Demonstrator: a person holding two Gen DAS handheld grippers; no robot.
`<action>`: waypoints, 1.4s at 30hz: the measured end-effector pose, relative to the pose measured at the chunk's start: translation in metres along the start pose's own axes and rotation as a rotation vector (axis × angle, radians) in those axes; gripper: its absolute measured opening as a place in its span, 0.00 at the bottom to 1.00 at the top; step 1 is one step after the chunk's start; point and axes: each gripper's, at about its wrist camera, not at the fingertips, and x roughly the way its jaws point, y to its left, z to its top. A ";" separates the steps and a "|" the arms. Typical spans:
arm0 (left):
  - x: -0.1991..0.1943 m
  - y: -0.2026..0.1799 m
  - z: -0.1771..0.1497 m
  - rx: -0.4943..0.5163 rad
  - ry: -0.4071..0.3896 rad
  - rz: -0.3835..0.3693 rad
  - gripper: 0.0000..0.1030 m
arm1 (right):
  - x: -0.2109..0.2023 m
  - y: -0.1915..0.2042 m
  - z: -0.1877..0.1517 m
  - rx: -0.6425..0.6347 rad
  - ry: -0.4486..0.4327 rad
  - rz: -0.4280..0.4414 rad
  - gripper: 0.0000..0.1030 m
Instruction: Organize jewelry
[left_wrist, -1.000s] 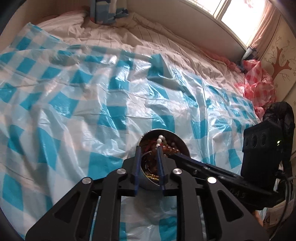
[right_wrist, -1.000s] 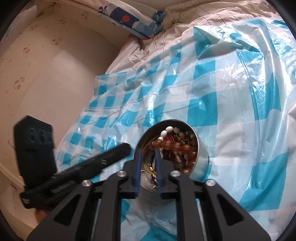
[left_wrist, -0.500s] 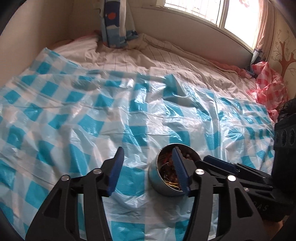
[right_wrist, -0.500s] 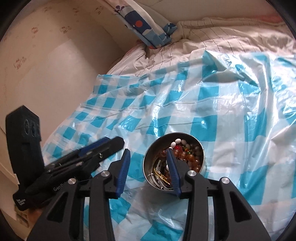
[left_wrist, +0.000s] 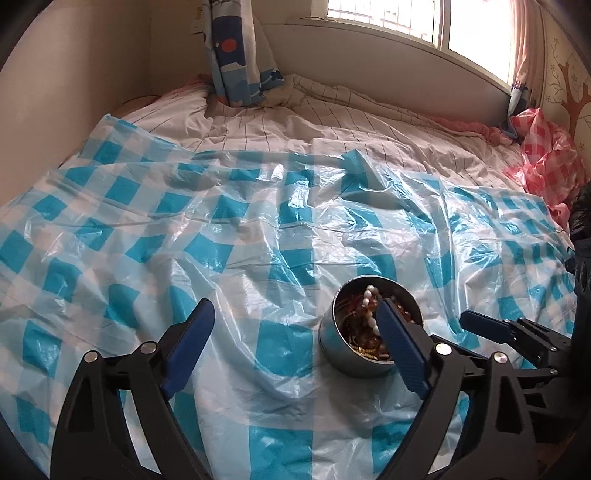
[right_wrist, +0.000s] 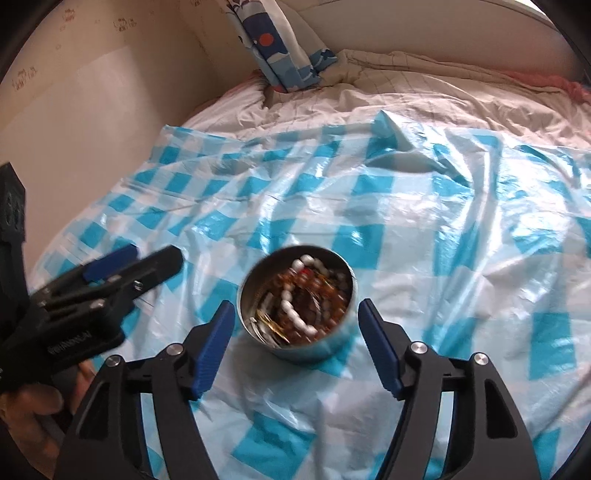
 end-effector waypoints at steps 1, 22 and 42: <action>-0.002 0.001 -0.002 -0.007 0.002 0.000 0.84 | -0.003 -0.002 -0.003 0.007 0.004 -0.021 0.66; -0.120 -0.004 -0.086 -0.036 -0.086 0.034 0.87 | -0.130 0.051 -0.086 -0.063 -0.193 -0.268 0.70; -0.124 -0.010 -0.104 -0.013 -0.056 0.059 0.87 | -0.126 0.056 -0.107 -0.033 -0.189 -0.249 0.72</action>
